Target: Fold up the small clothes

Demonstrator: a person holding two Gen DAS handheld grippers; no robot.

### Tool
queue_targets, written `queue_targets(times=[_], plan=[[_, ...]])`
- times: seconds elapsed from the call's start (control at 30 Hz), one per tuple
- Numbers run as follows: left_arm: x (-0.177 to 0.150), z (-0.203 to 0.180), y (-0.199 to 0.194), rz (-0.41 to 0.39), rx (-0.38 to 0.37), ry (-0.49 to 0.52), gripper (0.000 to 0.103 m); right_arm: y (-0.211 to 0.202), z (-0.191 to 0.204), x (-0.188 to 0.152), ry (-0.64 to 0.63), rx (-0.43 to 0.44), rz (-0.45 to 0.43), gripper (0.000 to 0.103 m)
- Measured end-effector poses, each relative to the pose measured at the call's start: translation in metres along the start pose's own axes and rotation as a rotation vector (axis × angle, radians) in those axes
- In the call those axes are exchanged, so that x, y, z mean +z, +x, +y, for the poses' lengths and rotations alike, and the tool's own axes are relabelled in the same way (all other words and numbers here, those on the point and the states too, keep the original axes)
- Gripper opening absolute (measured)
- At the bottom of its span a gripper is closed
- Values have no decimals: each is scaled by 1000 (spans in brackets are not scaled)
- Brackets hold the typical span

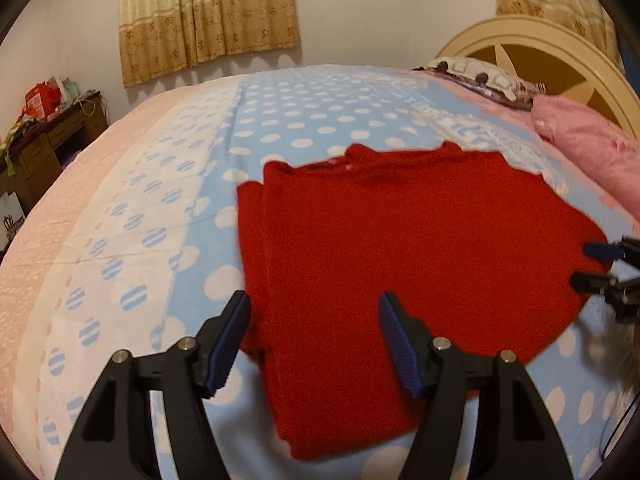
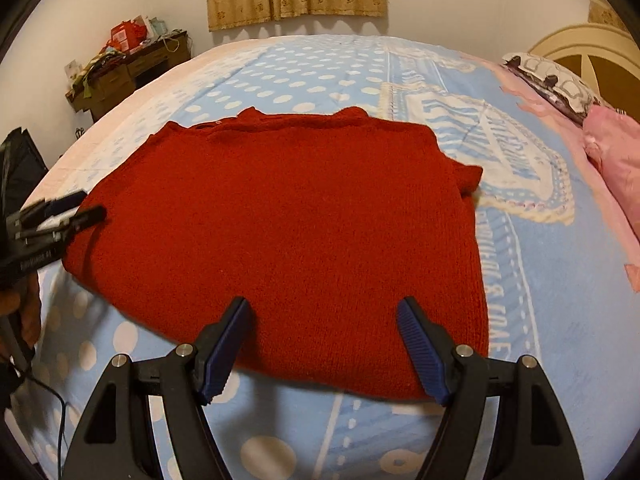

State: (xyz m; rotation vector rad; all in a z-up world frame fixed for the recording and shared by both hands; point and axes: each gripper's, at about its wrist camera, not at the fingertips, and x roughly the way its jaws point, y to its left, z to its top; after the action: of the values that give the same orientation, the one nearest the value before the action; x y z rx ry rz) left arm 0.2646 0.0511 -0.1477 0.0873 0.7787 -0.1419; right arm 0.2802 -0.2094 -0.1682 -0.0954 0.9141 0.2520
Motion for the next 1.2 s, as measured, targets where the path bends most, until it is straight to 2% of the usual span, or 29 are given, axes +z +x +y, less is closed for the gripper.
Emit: queue_targets(times=[0.23,0.4,0.47,0.6,0.77,0.83,0.9,1.03,1.2], plan=[[-12,-6,8,-3,19,13,74,5,3,-14,-25,-33,-32,76],[-16,-1,8,5,15,-20,85,6,3,-16,-24,-44,-16,76],[-20,5,10,24,-4,-54,92,6,6,-20,-34,-59,-14,76],[-28,13,11,45,-46,-107,94,3,8,-21,-38,-71,-15,76],[-31,9,7,39,-37,-90,95,-23,-8,-15,65,-52,-112,76],[-31,10,8,38,-38,-91,95,-17,-16,-14,83,-59,-82,76],[-31,10,8,40,-37,-96,97,1,-20,-19,71,-82,-10,76],[-32,12,8,49,-31,-113,103,0,-22,-22,59,-80,-20,76],[-36,15,6,52,-38,-118,103,0,-18,-29,38,-94,-18,76]])
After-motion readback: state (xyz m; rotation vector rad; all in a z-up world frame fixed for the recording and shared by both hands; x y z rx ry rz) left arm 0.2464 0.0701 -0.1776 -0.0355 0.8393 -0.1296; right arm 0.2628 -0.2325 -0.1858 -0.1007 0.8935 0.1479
